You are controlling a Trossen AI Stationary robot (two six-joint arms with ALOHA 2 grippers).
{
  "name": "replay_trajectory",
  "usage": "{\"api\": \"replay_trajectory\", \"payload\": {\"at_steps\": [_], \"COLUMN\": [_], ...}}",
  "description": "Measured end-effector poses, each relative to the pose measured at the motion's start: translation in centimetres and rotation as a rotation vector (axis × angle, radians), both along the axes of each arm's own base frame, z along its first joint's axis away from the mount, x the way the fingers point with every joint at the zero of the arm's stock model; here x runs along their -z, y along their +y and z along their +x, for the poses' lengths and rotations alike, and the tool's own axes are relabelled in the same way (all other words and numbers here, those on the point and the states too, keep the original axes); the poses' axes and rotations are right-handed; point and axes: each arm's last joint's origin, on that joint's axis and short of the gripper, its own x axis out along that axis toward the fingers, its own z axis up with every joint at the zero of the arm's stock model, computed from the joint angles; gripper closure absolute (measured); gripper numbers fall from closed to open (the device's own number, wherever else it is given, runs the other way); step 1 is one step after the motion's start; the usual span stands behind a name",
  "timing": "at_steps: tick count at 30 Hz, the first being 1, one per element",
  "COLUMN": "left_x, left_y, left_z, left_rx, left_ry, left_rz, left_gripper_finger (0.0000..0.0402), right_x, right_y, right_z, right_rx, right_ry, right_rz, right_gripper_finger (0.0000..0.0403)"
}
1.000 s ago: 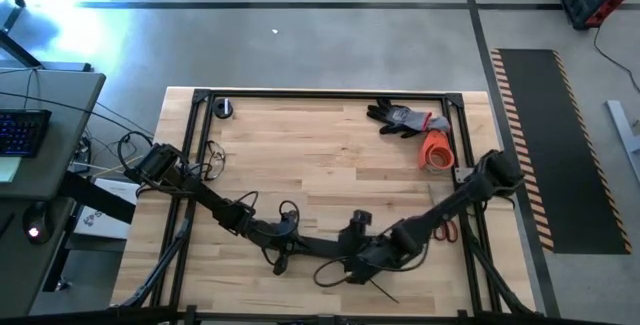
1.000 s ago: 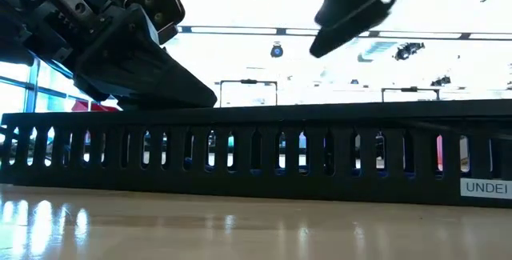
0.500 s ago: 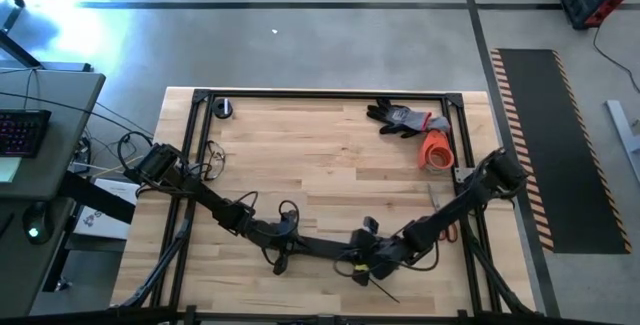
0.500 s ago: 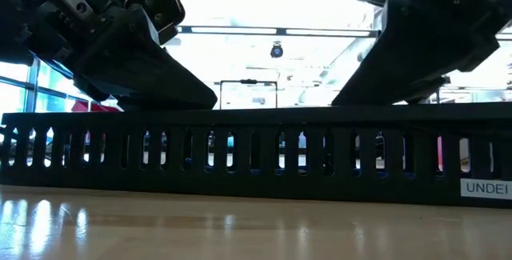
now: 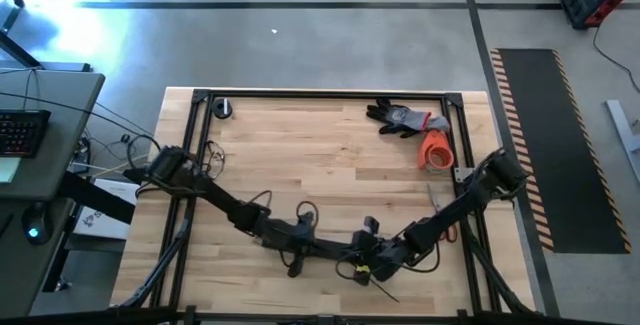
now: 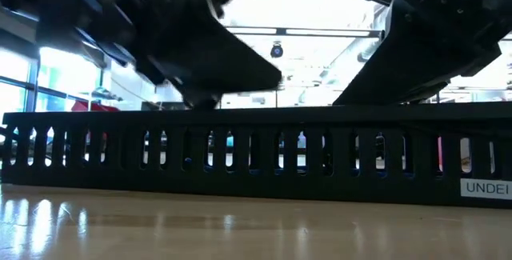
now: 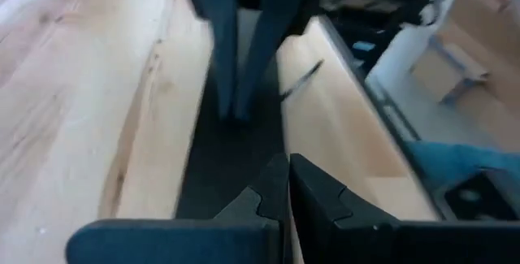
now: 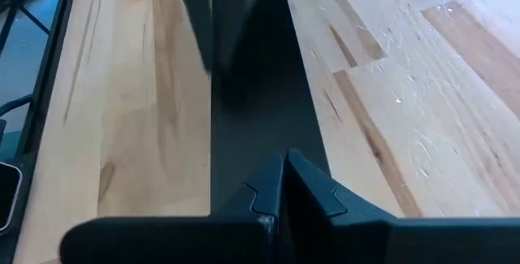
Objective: Ziptie cables
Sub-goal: Close the black cable duct
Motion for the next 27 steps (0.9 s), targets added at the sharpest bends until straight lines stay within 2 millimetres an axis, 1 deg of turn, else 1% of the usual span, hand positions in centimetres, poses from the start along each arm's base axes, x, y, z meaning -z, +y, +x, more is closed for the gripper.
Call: {"api": "replay_trajectory", "payload": {"at_steps": [4,6,8,10,13,17,18,20,23,27], "left_x": [1.9,2.8,3.5,3.9,3.9,3.9,3.9,3.9,3.9,3.9], "left_y": [-0.1,0.0,0.2,0.2,0.2,0.2,0.2,0.2,0.2,0.2], "left_z": [1.6,2.0,2.2,2.2,2.3,2.3,2.3,2.3,2.3,2.3], "left_rx": [0.005,0.004,-0.007,-0.013,-0.014,-0.015,-0.015,-0.015,-0.015,-0.02], "left_ry": [0.058,0.084,0.1,0.108,0.102,0.098,0.098,0.098,0.099,0.095], "left_rz": [0.013,-0.005,-0.03,-0.037,-0.043,-0.049,-0.049,-0.049,-0.052,-0.057], "left_gripper_finger": [0.0401,0.0401,0.0401,0.0401,0.0401,0.0401,0.0401,0.0401,0.0401,0.0401], "right_x": [0.0,-0.5,-1.3,-2.7,-4.5,-4.8,-4.8,-3.8,-0.7,1.7], "right_y": [0.3,0.6,1.0,1.4,2.2,3.6,4.0,4.5,4.8,4.6], "right_z": [-0.2,-0.3,-0.6,-1.0,-2.3,-4.7,-5.2,-6.0,-7.6,-9.2], "right_rx": [-0.008,-0.019,-0.022,-0.004,0.027,0.069,0.077,0.086,0.1,0.195], "right_ry": [-0.017,-0.021,-0.02,-0.041,-0.058,-0.077,-0.081,-0.067,-0.005,-0.035], "right_rz": [-0.05,-0.073,-0.1,-0.113,-0.122,-0.123,-0.115,-0.089,-0.082,-0.017], "right_gripper_finger": [0.0403,0.0403,0.0403,0.0403,0.0403,0.0403,0.0403,0.0403,0.0403,0.0403]}}
